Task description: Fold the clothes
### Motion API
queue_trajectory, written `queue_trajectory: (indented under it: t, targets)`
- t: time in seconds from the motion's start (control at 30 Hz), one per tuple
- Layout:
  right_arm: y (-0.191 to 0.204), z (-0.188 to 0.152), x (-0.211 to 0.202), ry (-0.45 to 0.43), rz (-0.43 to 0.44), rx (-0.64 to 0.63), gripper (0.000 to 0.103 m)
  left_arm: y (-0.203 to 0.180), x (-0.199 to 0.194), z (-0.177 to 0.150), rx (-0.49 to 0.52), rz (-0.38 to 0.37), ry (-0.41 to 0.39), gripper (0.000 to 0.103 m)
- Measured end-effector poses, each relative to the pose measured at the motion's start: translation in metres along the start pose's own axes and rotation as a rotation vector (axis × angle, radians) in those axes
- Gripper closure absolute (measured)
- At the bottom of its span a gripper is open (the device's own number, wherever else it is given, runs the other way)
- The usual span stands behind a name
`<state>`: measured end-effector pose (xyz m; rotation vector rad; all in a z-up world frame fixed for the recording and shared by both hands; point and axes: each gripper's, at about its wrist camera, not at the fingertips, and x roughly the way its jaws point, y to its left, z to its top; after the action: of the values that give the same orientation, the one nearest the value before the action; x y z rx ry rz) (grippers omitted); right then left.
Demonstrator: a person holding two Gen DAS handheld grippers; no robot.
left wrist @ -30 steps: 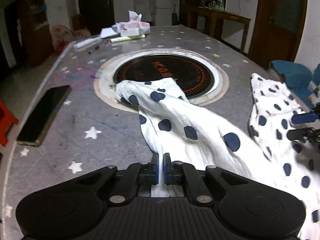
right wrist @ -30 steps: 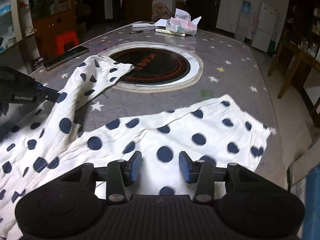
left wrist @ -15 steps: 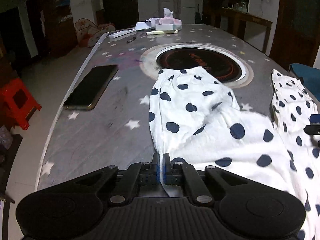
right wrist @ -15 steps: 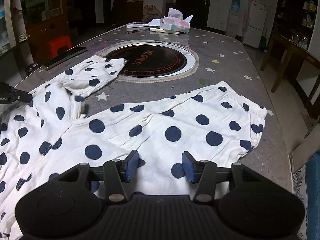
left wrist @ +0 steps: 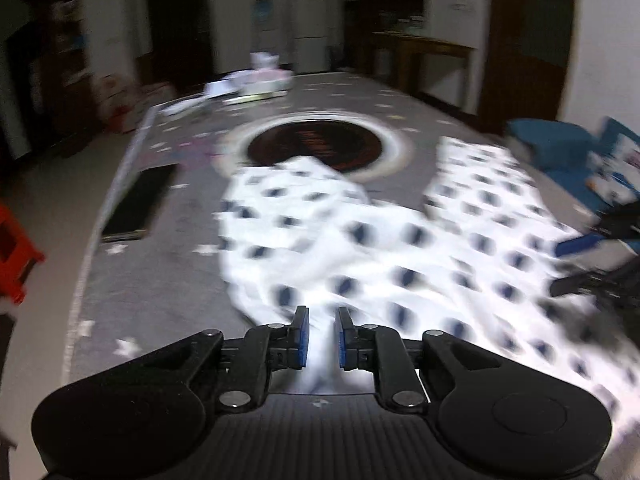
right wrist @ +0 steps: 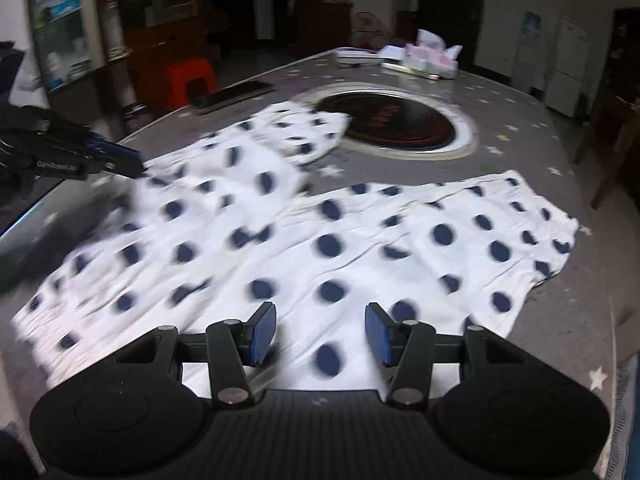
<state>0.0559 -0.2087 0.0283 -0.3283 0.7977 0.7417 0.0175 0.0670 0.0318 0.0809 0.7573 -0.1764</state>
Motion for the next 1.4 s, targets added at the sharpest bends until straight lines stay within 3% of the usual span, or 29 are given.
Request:
queue_trajectory:
  t: [0.13,0.3,0.67,0.87,1.0,1.23,1.4]
  targets:
    - [0.018,-0.012,-0.013,0.02,0.056,-0.033,0.053,-0.034,-0.011,-0.018,0.087,-0.097,0.01,0.088]
    - [0.033,-0.035,-0.014,0.057,0.065,-0.072,0.052,-0.054,-0.009,-0.036,0.143,-0.131,0.049,0.088]
    - [0.053,-0.061,-0.039,0.111,0.158,-0.11,0.052,-0.054,-0.034,-0.068,0.159,-0.216,0.158,0.088]
    - [0.046,-0.056,-0.051,0.117,0.21,-0.072,0.051,-0.041,-0.038,-0.057,0.14,-0.249,0.187,0.086]
    - [0.022,-0.038,-0.049,0.064,0.138,-0.038,0.051,-0.029,-0.032,-0.036,0.112,-0.22,0.131,0.085]
    - [-0.031,-0.011,-0.01,0.004,-0.034,0.044,0.051,0.001,0.016,0.007,-0.01,-0.085,0.075,0.085]
    - [-0.065,0.002,0.017,-0.022,-0.08,0.131,0.051,0.024,0.054,0.029,-0.118,-0.017,0.067,0.085]
